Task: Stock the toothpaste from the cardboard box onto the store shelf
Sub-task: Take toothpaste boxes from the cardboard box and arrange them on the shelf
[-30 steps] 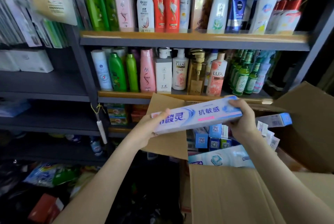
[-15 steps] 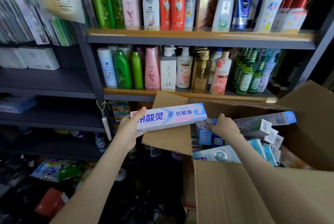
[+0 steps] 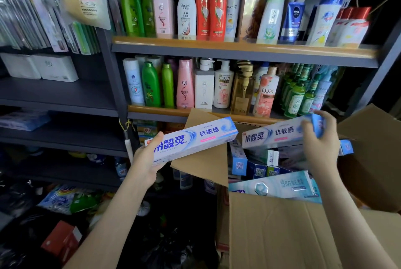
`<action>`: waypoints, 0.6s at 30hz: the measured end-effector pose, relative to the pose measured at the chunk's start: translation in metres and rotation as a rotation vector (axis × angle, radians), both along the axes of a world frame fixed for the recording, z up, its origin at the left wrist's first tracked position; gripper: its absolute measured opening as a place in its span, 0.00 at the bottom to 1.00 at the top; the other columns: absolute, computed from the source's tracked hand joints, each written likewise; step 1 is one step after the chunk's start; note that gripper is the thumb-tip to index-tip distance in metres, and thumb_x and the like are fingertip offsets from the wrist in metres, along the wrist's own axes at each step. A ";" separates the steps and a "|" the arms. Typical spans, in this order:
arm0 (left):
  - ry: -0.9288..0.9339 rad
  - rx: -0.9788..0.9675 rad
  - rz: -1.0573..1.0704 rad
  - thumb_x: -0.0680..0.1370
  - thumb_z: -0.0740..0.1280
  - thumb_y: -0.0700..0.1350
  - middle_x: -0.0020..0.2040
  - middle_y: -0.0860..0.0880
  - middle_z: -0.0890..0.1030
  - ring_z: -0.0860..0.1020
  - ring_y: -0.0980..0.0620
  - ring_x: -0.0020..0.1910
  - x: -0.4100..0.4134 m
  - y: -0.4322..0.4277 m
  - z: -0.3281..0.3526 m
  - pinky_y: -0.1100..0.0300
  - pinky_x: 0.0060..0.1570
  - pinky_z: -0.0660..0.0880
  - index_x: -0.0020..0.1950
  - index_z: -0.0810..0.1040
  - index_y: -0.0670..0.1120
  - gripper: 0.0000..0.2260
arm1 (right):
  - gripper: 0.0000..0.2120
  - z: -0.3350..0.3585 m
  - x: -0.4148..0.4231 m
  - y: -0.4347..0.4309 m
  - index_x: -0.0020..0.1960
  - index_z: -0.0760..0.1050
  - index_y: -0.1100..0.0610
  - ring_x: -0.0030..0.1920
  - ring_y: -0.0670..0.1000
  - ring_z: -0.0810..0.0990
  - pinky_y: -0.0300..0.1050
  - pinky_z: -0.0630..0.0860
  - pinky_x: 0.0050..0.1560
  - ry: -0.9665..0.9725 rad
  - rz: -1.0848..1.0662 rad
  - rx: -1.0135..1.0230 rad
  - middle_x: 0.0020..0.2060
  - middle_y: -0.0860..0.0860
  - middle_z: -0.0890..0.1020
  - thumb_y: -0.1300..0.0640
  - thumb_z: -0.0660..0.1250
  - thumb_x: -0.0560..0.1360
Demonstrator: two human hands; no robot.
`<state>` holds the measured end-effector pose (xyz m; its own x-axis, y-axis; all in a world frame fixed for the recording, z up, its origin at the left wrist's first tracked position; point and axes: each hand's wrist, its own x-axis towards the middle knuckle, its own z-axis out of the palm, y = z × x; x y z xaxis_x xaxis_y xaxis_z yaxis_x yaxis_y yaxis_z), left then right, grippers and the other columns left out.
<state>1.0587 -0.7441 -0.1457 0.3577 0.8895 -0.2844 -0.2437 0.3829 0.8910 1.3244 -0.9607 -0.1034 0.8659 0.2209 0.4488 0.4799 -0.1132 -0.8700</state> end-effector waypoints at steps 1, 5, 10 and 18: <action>0.000 0.001 0.012 0.76 0.70 0.51 0.47 0.45 0.83 0.81 0.48 0.46 -0.002 0.000 0.000 0.54 0.50 0.77 0.50 0.78 0.44 0.11 | 0.15 0.002 -0.001 -0.003 0.63 0.68 0.46 0.46 0.50 0.78 0.55 0.76 0.49 0.045 0.004 0.070 0.49 0.47 0.76 0.49 0.61 0.78; -0.027 -0.013 0.018 0.77 0.69 0.52 0.48 0.45 0.84 0.81 0.47 0.49 -0.012 -0.004 0.000 0.53 0.52 0.78 0.53 0.78 0.43 0.14 | 0.18 0.008 -0.006 0.000 0.65 0.68 0.47 0.59 0.51 0.77 0.57 0.77 0.58 0.211 0.041 0.283 0.62 0.52 0.74 0.46 0.61 0.76; -0.017 -0.004 0.044 0.77 0.68 0.52 0.49 0.44 0.83 0.81 0.48 0.46 -0.039 -0.002 0.001 0.54 0.48 0.77 0.52 0.78 0.43 0.13 | 0.17 0.018 -0.026 0.021 0.64 0.67 0.50 0.55 0.48 0.77 0.54 0.77 0.59 0.270 0.111 0.460 0.54 0.46 0.74 0.48 0.61 0.77; 0.069 0.017 0.118 0.76 0.69 0.51 0.40 0.48 0.83 0.80 0.50 0.42 -0.113 -0.009 -0.009 0.54 0.47 0.75 0.49 0.79 0.43 0.11 | 0.14 0.035 -0.099 0.074 0.66 0.67 0.55 0.48 0.45 0.80 0.40 0.79 0.48 0.483 0.556 0.548 0.52 0.51 0.78 0.55 0.58 0.81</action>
